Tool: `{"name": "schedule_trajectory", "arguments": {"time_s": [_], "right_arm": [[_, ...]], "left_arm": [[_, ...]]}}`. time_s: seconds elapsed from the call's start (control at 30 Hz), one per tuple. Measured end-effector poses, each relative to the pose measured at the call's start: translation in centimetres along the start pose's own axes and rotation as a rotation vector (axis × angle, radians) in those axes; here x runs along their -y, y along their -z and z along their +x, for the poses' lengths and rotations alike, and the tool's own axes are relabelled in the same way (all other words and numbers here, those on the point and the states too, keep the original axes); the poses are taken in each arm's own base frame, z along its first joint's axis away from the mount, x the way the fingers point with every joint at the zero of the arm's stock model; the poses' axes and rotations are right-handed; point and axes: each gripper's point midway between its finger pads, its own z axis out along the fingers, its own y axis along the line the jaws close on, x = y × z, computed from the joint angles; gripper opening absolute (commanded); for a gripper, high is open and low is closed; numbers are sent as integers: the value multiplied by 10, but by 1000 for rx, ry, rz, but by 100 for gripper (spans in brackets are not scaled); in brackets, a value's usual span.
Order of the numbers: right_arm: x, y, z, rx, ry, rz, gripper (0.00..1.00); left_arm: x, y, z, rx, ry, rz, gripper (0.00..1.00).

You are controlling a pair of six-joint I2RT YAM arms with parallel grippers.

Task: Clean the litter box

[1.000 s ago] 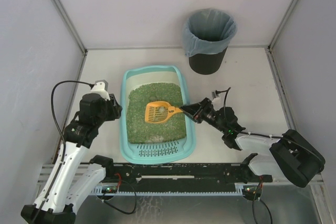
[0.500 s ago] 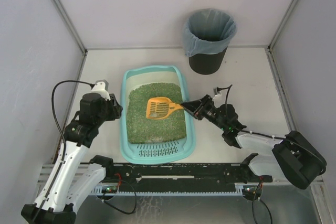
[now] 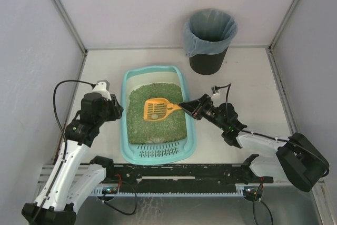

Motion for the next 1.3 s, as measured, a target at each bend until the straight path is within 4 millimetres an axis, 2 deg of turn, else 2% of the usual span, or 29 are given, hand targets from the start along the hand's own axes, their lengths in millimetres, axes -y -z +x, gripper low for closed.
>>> {"name": "schedule_trajectory", "arguments": {"time_s": [0.13,0.37,0.47,0.57,0.7,0.77,0.87,0.97,1.1,1.2,1.3], "right_arm": [[2,-7,-2,-5,0,31,0],[-24,-15,-27,52,-9,30,0],[-38,-13,-55,152,-42,26,0],[-60,-13,-88,266,-64,20,0],[-105,-12,-134,408,-63,-21,0],[-128,-6,-162,491,-54,-47,0],[-146,11,-208,643,-34,-55,0],[-147,32,-249,797,-13,-28,0],[-129,53,-298,970,31,56,0],[-116,55,-333,1036,90,134,0],[-105,51,-357,1049,171,214,0]], "left_arm": [[-1,0,0,2,2,-2,42],[-4,-2,0,-4,10,-15,42],[-5,-2,0,-7,11,-17,42],[-5,-4,1,-14,11,-20,42],[-6,-6,3,-25,11,-24,42],[-6,-6,3,-27,11,-23,42],[-5,-6,3,-28,11,-23,42],[-4,-6,3,-29,11,-17,41],[-4,-7,5,-37,11,-13,41],[-3,-8,6,-44,11,-12,41],[-3,-8,6,-44,11,-12,41]]}}
